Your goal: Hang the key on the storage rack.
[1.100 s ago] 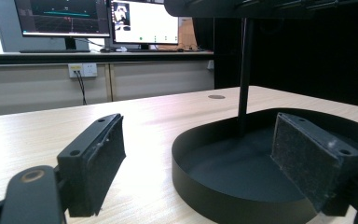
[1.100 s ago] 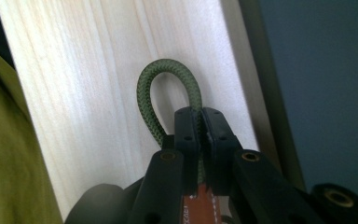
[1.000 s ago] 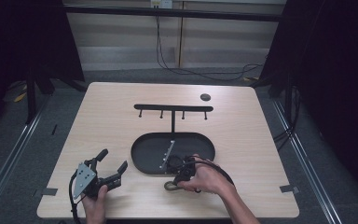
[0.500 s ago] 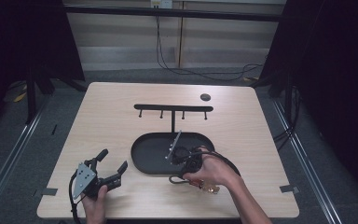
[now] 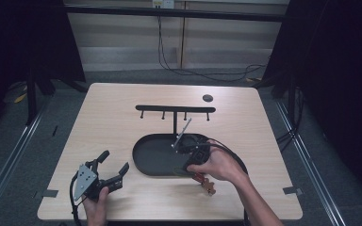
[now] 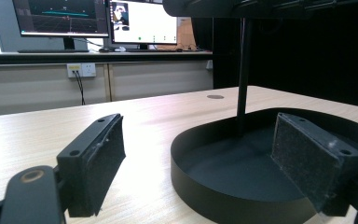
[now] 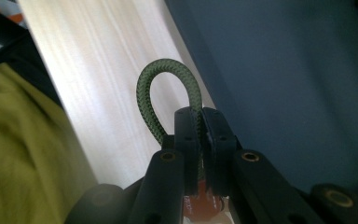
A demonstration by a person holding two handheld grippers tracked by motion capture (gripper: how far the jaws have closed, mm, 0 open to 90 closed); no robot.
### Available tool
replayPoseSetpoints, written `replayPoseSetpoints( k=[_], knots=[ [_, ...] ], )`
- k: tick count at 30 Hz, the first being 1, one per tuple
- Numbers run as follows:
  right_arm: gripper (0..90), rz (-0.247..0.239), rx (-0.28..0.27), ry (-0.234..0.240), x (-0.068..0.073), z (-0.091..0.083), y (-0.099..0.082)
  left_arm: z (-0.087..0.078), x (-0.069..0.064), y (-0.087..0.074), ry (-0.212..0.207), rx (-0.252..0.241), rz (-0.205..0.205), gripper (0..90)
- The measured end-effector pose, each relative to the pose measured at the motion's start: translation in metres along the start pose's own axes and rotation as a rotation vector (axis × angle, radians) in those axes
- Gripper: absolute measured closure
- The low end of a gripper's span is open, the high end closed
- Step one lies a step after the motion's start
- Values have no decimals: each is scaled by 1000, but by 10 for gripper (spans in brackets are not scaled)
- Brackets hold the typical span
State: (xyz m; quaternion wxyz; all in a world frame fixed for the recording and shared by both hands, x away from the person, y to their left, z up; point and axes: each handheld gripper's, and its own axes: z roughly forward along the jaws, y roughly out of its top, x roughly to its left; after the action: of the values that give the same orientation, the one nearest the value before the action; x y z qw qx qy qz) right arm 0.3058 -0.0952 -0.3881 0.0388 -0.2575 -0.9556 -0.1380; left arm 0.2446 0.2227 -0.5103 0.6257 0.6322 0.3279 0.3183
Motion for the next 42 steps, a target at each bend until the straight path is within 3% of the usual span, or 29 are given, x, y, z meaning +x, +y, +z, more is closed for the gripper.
replayPoseSetpoints(
  k=[11, 15, 19, 22, 42],
  knots=[
    [857, -7, 17, 0, -3, -26, 7, 0, 0, 0, 3, 0, -1, 168],
    [857, -34, 25, 13, -5, -34, 12, 0, 0, 0, -3, 0, -4, 168],
    [857, -19, 37, 1, -8, -41, 17, 0, 0, 0, 0, 0, 0, 168],
    [857, -23, 27, -18, -8, -47, 20, 0, 0, 0, -1, 0, 0, 168],
    [857, -38, -17, -33, -21, -78, 38, 0, 0, 0, -1, 0, -3, 168]
  ],
)
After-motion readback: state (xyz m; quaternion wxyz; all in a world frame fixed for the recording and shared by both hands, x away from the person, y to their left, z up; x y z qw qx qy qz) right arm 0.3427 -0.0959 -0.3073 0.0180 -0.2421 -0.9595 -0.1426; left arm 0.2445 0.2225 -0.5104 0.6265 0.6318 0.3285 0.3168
